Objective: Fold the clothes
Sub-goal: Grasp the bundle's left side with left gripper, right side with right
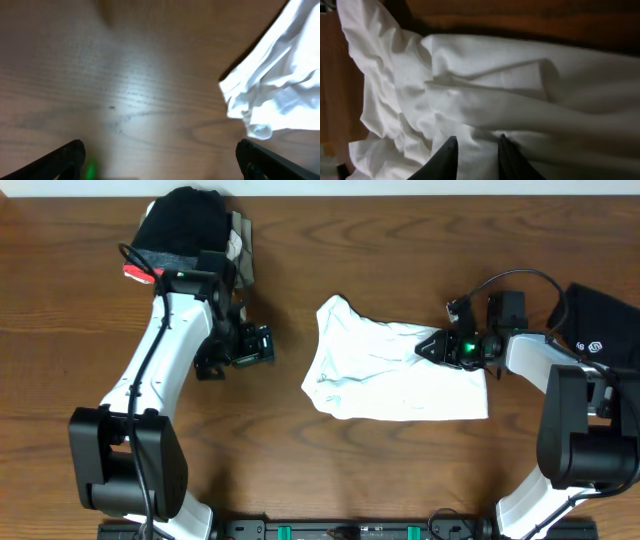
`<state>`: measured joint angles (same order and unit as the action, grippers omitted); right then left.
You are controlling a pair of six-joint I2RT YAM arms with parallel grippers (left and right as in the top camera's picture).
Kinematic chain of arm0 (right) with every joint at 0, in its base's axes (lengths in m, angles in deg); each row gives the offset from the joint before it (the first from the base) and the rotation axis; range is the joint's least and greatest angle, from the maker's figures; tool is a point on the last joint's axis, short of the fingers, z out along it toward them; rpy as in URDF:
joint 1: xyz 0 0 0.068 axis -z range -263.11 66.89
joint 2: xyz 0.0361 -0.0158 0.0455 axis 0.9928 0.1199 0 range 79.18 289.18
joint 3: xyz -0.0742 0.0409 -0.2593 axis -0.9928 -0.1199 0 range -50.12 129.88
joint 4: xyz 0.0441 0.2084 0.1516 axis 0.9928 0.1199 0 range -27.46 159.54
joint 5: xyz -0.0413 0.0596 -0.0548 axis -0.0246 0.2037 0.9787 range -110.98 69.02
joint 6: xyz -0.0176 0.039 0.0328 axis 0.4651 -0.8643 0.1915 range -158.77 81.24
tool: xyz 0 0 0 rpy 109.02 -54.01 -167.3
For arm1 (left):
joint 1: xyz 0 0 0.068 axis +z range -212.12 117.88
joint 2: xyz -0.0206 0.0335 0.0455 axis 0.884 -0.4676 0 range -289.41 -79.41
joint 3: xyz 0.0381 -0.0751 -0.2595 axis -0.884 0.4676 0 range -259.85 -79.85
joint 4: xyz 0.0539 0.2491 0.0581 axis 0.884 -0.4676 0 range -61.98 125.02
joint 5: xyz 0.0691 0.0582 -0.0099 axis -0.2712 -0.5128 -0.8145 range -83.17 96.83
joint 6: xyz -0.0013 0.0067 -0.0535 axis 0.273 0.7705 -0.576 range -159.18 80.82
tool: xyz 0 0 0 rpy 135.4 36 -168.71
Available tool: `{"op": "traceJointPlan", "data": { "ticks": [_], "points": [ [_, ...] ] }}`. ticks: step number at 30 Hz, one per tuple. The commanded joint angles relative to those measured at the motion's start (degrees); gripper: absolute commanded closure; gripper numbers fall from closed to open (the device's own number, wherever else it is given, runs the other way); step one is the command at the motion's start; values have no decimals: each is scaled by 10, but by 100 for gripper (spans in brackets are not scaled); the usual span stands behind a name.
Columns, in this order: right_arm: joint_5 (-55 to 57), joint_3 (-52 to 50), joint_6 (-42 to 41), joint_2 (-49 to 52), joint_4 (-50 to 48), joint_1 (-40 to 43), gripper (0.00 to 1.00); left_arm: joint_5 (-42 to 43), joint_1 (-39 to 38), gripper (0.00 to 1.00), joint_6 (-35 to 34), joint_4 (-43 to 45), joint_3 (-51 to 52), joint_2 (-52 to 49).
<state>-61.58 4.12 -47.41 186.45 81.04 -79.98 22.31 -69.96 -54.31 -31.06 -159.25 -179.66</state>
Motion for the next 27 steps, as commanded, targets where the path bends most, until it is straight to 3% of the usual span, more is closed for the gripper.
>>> {"op": "traceJointPlan", "data": {
  "ticks": [1,3,4,7,15,21,27],
  "points": [
    [4,25,-7,-38,36,7,71,30,-14,2,17,24,10,-1],
    [21,48,-7,-73,84,9,64,76,-22,2,50,53,25,-1],
    [32,63,-7,-94,115,10,52,96,-26,2,61,69,35,-1],
    [76,110,7,-150,208,9,1,127,-36,2,66,127,68,-1],
    [117,157,52,-278,404,9,1,253,-39,2,105,261,132,-30],
    [117,157,87,-337,522,9,1,261,-39,2,106,322,132,-54],
    [117,157,90,-387,572,9,1,266,-39,2,106,348,132,-94]
  ]
}}
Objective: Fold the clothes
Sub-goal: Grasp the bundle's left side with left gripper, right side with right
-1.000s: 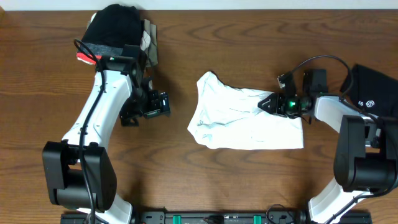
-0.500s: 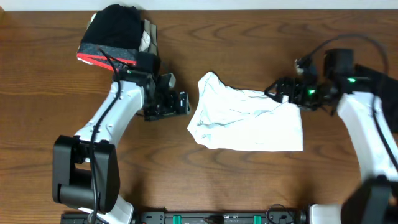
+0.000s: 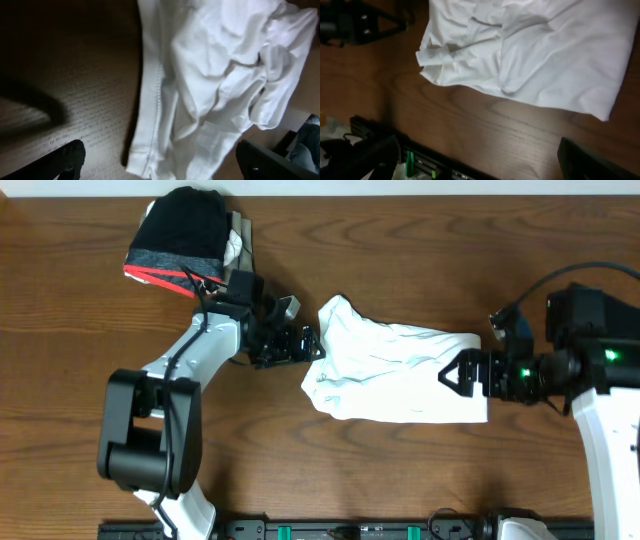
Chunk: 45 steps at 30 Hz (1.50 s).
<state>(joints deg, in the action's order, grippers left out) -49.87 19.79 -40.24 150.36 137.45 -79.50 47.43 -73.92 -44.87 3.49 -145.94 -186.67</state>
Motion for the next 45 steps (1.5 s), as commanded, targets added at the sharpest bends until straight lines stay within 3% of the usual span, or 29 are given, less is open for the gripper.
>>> {"op": "traceJointPlan", "data": {
  "ticks": [1,11,30,36,41,44,45],
  "points": [
    [0,0,18,-35,11,4,1,24,0,2,12,2,-1,-31],
    [0,0,18,-98,25,4,1,66,-4,2,29,15,-1,-66],
    [6,-4,29,-98,33,4,1,85,-99,3,-2,55,-1,-150],
    [19,-9,39,-98,25,4,1,85,-102,26,-2,57,-1,-161],
    [19,-37,39,-98,8,4,1,85,-102,53,-2,63,-1,-161],
    [19,-66,37,-98,-12,4,1,85,-102,88,-3,64,-1,-161],
    [18,-77,36,-98,-21,4,1,84,-102,92,-7,64,-1,-161]
  ]
}}
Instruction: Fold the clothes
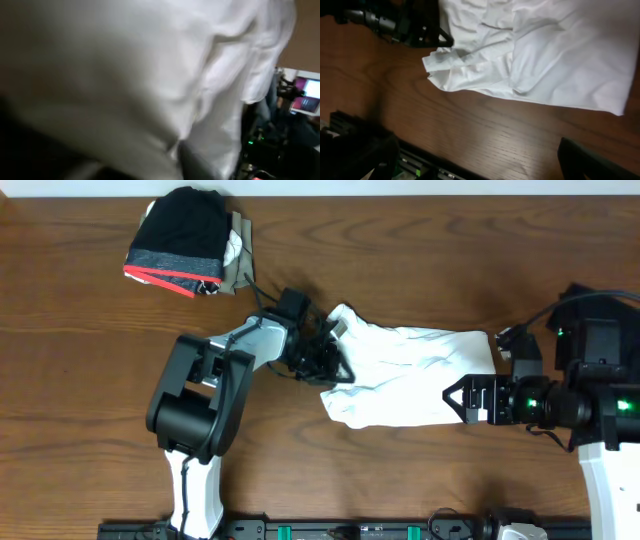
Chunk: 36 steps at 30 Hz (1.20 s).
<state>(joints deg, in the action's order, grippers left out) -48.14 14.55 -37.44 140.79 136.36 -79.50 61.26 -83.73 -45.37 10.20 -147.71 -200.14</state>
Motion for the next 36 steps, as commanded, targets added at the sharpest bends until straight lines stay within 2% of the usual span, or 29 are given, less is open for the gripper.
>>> {"op": "traceJointPlan", "data": {
  "ticks": [1,10,14,18,24,29,36],
  "points": [
    [-1,-37,5,-2,-19,4,1,-54,-3,94,-4,-3,16,-26],
    [0,-101,-22,5,-70,4,1,-68,26,94,-20,-22,16,-17],
    [0,-101,-37,5,-87,4,1,-122,64,94,-19,-68,16,7],
    [0,-101,-45,5,-104,4,1,-153,110,94,16,-121,16,43],
    [0,-101,-45,5,-105,4,1,-235,181,94,17,-190,15,104],
    [0,-101,-45,5,-107,4,1,-260,226,94,17,-225,14,153],
    [-35,-101,-48,5,-109,4,1,-260,220,94,25,-231,14,224]
  ]
}}
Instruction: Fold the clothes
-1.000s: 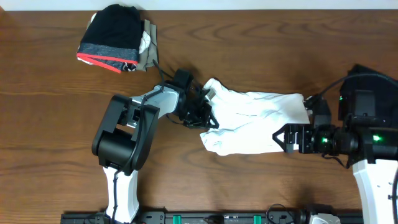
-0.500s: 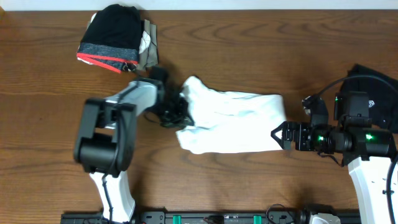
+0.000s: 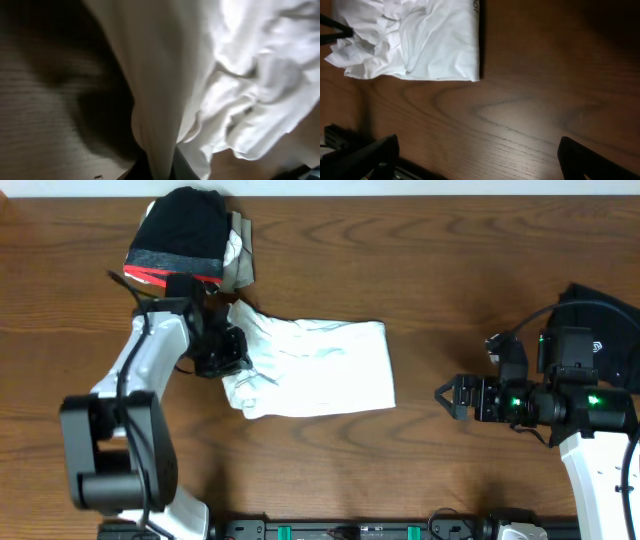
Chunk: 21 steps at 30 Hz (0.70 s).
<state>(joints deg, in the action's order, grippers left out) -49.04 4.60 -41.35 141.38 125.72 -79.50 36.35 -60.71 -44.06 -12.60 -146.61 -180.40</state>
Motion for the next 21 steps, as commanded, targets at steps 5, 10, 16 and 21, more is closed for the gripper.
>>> {"op": "traceJointPlan", "data": {
  "ticks": [5,10,16,21],
  "points": [
    [-23,-1,-13,0,-13,4,1,-11,-50,94,-3,-3,0,65],
    [-16,-1,-23,0,-30,4,1,-11,-103,94,-31,-1,-3,78],
    [9,-2,-36,10,-36,4,1,-37,-165,94,-80,-1,-31,79],
    [9,-9,-36,42,-44,4,1,-63,-199,94,-106,-1,-66,79]
  ]
}}
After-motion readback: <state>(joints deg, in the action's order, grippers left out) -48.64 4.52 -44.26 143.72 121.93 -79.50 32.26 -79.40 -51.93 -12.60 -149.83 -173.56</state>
